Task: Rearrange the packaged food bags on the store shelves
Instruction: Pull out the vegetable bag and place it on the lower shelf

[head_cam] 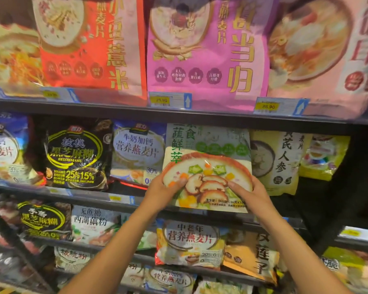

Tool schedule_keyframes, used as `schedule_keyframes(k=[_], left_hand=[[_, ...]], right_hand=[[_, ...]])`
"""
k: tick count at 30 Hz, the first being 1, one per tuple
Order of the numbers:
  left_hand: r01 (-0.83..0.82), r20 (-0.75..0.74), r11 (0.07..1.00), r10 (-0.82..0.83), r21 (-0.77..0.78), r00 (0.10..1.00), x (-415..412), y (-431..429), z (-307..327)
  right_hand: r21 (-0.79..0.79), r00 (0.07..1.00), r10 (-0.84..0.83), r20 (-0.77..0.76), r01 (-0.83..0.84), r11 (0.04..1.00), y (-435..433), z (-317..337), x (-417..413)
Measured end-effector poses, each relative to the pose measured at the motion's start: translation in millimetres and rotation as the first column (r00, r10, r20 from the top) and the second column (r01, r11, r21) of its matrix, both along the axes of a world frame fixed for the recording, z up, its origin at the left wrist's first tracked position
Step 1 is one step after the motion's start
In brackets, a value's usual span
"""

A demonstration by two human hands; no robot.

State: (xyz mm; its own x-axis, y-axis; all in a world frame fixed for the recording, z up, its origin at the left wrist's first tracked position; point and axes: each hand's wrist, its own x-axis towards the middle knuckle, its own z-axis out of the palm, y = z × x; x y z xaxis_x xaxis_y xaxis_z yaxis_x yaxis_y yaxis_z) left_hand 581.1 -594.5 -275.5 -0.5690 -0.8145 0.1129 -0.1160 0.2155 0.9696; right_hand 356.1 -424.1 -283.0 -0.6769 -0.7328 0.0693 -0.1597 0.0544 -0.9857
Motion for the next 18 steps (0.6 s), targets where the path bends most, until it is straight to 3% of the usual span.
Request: schedule_keyframes(k=[12, 18], left_hand=[[-0.009, 0.105, 1.0, 0.008, 0.009, 0.994, -35, -49, -28], [0.088, 0.28, 0.995, -0.074, -0.038, 0.957, -22, -51, -44]], right_hand=[[0.185, 0.993, -0.045, -0.107, 0.064, 0.981, -33, -23, -38], [0.25, 0.973, 0.041, -0.226, 0.017, 0.968, -24, -39, -38]])
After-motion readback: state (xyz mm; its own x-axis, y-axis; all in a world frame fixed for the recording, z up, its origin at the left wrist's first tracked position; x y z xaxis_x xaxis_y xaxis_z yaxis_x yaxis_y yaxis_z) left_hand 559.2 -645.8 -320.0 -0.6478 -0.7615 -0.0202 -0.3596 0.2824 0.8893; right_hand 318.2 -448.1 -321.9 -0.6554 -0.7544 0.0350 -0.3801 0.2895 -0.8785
